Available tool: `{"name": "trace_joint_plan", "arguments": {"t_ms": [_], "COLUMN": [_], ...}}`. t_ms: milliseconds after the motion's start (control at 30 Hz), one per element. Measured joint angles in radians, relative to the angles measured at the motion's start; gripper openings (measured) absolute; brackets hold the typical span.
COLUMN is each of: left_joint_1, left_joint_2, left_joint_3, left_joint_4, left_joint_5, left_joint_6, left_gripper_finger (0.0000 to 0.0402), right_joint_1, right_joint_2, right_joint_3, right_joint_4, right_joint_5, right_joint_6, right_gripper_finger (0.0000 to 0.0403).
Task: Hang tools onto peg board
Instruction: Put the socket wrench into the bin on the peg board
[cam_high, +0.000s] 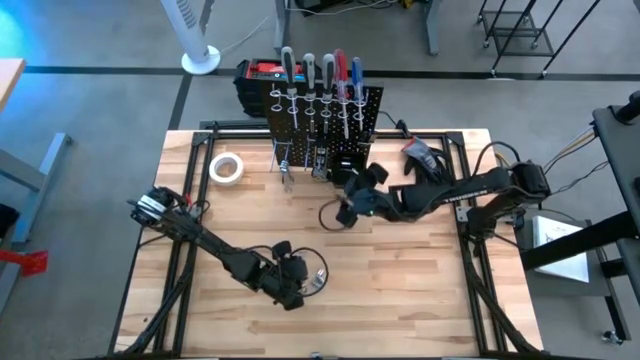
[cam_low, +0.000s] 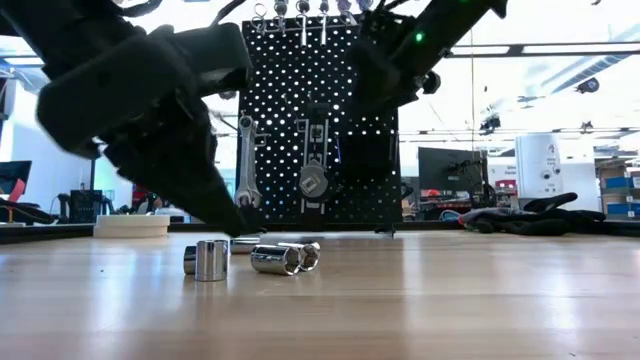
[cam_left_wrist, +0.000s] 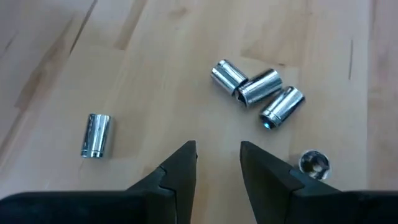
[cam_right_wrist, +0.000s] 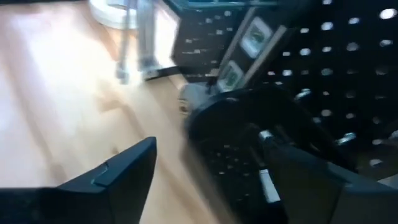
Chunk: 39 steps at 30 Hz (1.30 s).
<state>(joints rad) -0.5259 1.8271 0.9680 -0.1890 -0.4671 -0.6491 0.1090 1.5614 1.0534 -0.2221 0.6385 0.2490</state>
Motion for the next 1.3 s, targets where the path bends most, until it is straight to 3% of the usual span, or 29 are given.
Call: {"name": "trace_joint_plan", "arguments": {"t_ms": [167,267,433,767,1133,1300], "left_joint_1": [-0.014,-0.013,-0.008,-0.006,-0.007,-0.007], "left_joint_2": [-0.014,-0.016,-0.016,-0.019,-0.016,-0.015], "left_joint_3": [0.0,0.0,0.0,-0.002,-0.002,-0.002], "left_joint_4": [-0.021,-0.021,-0.09,-0.277,-0.279,-0.282], "left_joint_5": [-0.015,-0.022,-0.114,-0.151,-0.131,-0.117], "left_joint_6": [0.0,0.0,-0.041,-0.068,-0.076,-0.077], "left_gripper_finger": [0.0114,0.0114,0.0114,0.0114,0.0114,0.0114], "right_joint_1": [0.143,0.212,0.271,0.223,0.109,0.055], "right_joint_2": [0.039,0.09,0.217,0.479,0.598,0.596], "right_joint_3": [-0.009,-0.011,-0.011,0.096,0.215,0.226], "right_joint_4": [0.052,0.11,0.27,0.389,0.332,0.283], "right_joint_5": [-0.024,-0.128,-0.177,-0.18,-0.365,-0.542], "right_joint_6": [-0.002,-0.002,0.018,-0.24,-0.257,-0.189], "right_gripper_finger": [0.0285,0.0271,0.0259,0.0256,0.0256,0.0243]}}
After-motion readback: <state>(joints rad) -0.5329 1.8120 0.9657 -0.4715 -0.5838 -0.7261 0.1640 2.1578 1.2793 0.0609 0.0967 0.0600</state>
